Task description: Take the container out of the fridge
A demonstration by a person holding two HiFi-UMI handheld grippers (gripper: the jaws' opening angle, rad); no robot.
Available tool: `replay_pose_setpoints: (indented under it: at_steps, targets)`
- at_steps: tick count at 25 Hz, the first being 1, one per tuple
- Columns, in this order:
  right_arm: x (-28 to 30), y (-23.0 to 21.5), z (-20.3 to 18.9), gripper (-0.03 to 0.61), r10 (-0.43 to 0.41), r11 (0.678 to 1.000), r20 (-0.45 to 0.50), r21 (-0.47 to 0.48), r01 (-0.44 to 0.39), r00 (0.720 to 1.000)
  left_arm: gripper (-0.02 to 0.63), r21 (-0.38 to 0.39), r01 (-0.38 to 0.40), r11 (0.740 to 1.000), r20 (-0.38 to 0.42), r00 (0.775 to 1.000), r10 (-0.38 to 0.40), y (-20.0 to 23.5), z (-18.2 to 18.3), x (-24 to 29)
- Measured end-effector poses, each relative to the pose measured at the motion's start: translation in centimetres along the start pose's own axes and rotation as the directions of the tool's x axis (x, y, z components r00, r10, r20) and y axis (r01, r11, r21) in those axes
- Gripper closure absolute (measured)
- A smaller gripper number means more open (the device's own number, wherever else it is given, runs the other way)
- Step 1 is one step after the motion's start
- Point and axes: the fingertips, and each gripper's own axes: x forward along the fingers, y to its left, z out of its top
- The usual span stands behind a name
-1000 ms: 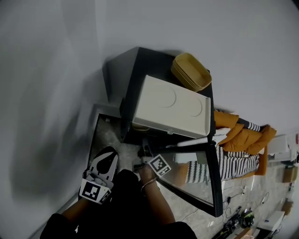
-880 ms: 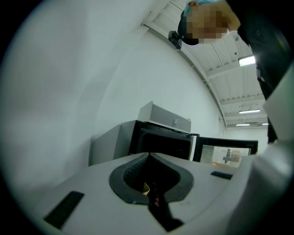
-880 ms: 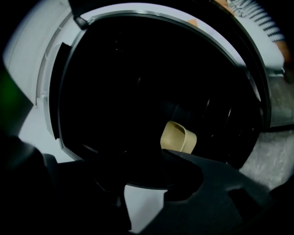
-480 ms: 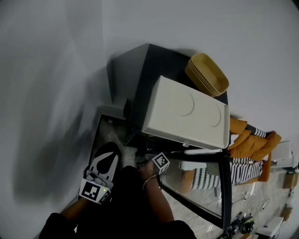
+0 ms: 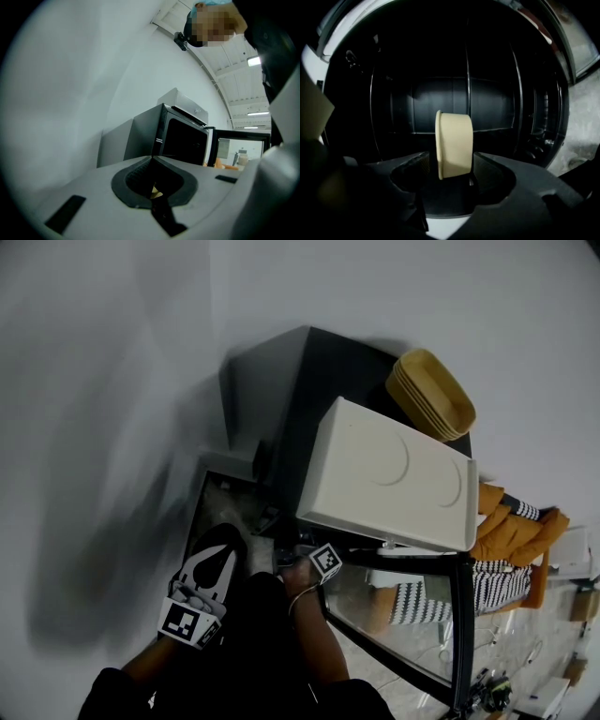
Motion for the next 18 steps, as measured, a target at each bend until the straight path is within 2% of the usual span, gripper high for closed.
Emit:
replay_pose_setpoints:
  at_steps: [5, 10, 18]
  targets:
    - [-0.1, 0.0, 0.1, 0.373, -0.020, 1.000, 0.029, 0.004, 0.020, 0.999, 0.609, -0.005, -0.002, 1.000, 0.007, 1.000, 0.002, 0.3, 0.6, -0.2]
    - [-0.3, -0.6, 0.2, 0.376, -0.015, 1.000, 0.029, 0.011, 0.015, 0.999, 0.607, -0.009, -0.007, 1.000, 0.007, 1.000, 0.007, 0.1, 1.3, -0.3]
    - [-2.4, 1.5, -0.1, 0.382, -0.045, 0.999, 0.030, 0.014, 0.045, 0.999, 0.607, -0.009, -0.012, 1.000, 0.005, 1.000, 0.012, -1.4, 3.2, -1.2]
